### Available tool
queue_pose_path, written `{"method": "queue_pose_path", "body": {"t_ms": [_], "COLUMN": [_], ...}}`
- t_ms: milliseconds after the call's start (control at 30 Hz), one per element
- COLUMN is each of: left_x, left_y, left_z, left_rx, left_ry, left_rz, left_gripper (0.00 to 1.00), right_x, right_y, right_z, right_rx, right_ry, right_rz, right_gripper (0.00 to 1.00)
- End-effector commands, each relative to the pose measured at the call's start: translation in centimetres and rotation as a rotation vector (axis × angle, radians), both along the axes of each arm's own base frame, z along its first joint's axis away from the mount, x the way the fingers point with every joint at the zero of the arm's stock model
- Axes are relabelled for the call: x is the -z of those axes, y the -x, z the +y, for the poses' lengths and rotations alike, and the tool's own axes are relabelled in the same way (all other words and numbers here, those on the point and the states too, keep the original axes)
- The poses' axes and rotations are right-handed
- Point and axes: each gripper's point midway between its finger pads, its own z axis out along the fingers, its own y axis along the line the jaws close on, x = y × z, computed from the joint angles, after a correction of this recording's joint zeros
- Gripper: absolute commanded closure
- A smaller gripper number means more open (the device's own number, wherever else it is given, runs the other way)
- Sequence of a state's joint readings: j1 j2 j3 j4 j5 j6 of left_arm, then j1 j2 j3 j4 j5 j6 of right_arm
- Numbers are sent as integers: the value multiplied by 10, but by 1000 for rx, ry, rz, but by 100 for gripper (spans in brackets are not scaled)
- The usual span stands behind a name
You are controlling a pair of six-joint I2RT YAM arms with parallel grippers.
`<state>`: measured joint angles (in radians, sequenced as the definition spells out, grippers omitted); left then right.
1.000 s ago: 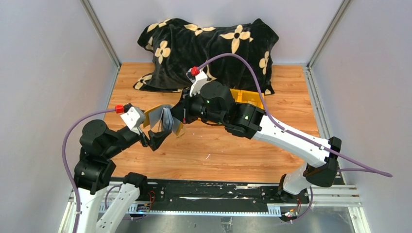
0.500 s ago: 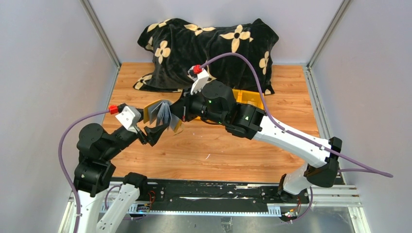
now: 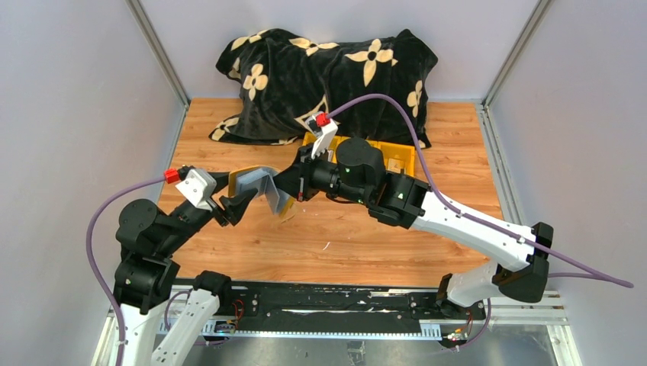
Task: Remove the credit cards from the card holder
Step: Remove the credit card from the card holder.
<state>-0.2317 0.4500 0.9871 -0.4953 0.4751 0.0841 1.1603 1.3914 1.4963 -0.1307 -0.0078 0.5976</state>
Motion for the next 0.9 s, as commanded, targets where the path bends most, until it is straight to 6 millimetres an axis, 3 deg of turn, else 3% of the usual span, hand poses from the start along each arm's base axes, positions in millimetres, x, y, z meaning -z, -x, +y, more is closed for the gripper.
{"method": "queue_pose_path", "body": {"t_ms": [0, 300, 433, 533, 633, 767, 867], "left_x": [-12, -16, -24, -26, -24, -26, -28], "left_y": [6, 40, 45, 45, 45, 50, 52], "left_z": [-1, -29, -30, -28, -28, -31, -35], "left_rx": [15, 253, 267, 256, 259, 286, 312], "left_ry": [3, 8, 5, -6, -13, -1, 25], "left_rz": [-52, -8, -22, -36, -27, -17, 21], "left_gripper": [38, 38, 53, 65, 72, 82, 84], "right_x": [-48, -59, -58, -52, -48, -46, -51], "right_y": [21, 47, 53, 46, 33, 20, 10], "right_z": [-4, -8, -19, -31, -45, -62, -75], "right_rx": [-136, -344, -398, -380, -355, -327, -299], "right_ry": [-170, -250, -253, -248, -242, -215, -201], "right_rz": [-79, -141, -184, -190, -182, -186, -213], "right_gripper": [100, 100, 100, 100, 82, 49, 35]}}
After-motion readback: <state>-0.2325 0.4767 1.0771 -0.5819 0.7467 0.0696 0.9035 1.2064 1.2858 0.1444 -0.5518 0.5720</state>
